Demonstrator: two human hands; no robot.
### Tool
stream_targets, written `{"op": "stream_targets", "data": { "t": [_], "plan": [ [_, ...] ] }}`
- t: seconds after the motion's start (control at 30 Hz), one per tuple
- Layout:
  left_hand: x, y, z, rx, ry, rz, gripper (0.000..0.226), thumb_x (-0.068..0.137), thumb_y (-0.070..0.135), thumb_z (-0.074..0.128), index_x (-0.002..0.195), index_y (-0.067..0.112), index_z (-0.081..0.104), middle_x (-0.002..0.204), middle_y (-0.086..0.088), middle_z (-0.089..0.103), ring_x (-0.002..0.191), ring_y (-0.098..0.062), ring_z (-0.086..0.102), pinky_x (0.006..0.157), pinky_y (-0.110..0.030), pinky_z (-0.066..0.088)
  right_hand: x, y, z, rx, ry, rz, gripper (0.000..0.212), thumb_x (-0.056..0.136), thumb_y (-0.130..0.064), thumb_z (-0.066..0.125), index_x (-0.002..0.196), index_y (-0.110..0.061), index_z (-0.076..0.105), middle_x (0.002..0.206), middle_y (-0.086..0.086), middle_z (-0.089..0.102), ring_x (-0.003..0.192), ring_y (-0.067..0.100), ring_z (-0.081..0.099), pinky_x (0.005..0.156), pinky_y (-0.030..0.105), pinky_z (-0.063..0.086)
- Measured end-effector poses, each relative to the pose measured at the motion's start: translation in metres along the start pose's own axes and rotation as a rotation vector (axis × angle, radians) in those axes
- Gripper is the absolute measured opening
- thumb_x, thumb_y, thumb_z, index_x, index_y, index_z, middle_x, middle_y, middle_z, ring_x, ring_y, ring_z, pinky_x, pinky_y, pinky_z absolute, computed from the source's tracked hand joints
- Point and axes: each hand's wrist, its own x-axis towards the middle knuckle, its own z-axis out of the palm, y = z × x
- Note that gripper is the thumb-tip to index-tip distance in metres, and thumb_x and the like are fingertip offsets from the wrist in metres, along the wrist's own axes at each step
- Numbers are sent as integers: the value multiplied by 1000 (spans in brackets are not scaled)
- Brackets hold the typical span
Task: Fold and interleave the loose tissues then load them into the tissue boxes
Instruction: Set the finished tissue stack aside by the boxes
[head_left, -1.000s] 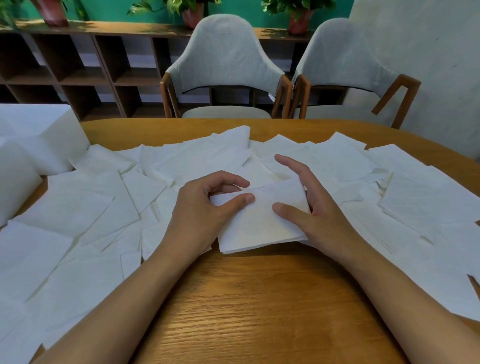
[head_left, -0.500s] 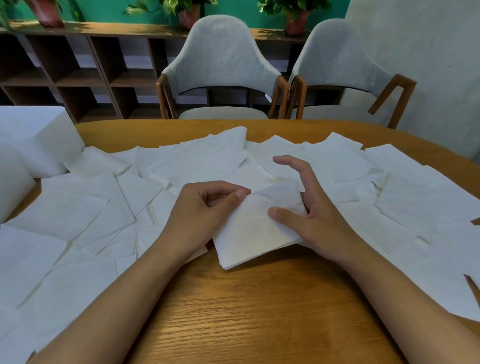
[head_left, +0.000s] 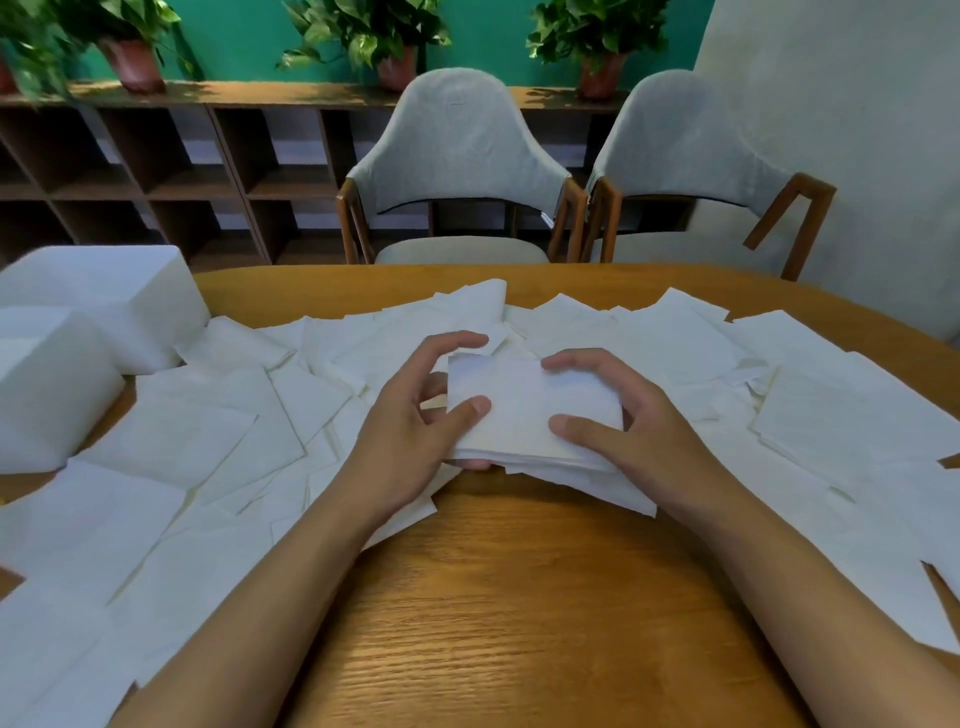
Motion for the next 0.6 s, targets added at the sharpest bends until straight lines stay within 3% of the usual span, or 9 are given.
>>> {"op": "stream_targets", "data": {
  "t": [0.1,0.17,0.33,0.43,0.53,0.6],
  "plan": [
    [-1,14,-10,25,-9,18,25,101,14,66,122,25,74,137,5,62,104,-21,72,68,-44,66,5,-15,3,-68,28,9,40,91,-31,73,124,-48,56,120,-46,43,110,-24,38,83,4,39],
    [-4,26,-26,72,-10,27,24,101,14,66,120,24,76,136,8,63,105,-20,72,68,-42,66,7,-29,9,-68,34,11,42,91,-32,73,125,-49,55,114,-49,41,106,-24,38,81,6,39],
    [-24,58,-82,138,8,-12,29,98,17,70,123,31,74,137,12,59,107,-17,72,70,-32,65,12,-76,38,61,27,16,50,88,-28,77,128,-48,55,128,-27,45,112,3,49,83,20,56],
    [-43,70,-122,173,49,-32,34,96,16,72,125,33,72,140,10,59,106,-15,72,70,-29,64,17,-103,61,229,-8,13,46,86,-18,79,123,-41,62,124,-23,56,104,-1,62,71,20,58],
    [-64,78,-161,228,113,-80,35,95,18,74,124,39,73,142,8,57,103,-19,72,69,-28,64,24,-128,94,231,-62,-14,44,85,-17,80,122,-37,64,118,-23,60,95,-12,63,69,23,60],
    [-76,81,-187,266,160,-111,35,94,22,75,123,42,73,142,10,55,103,-21,71,68,-28,63,30,-143,120,215,-85,-20,45,85,-19,80,122,-39,63,119,-20,60,95,-4,65,70,25,61]
  ]
}}
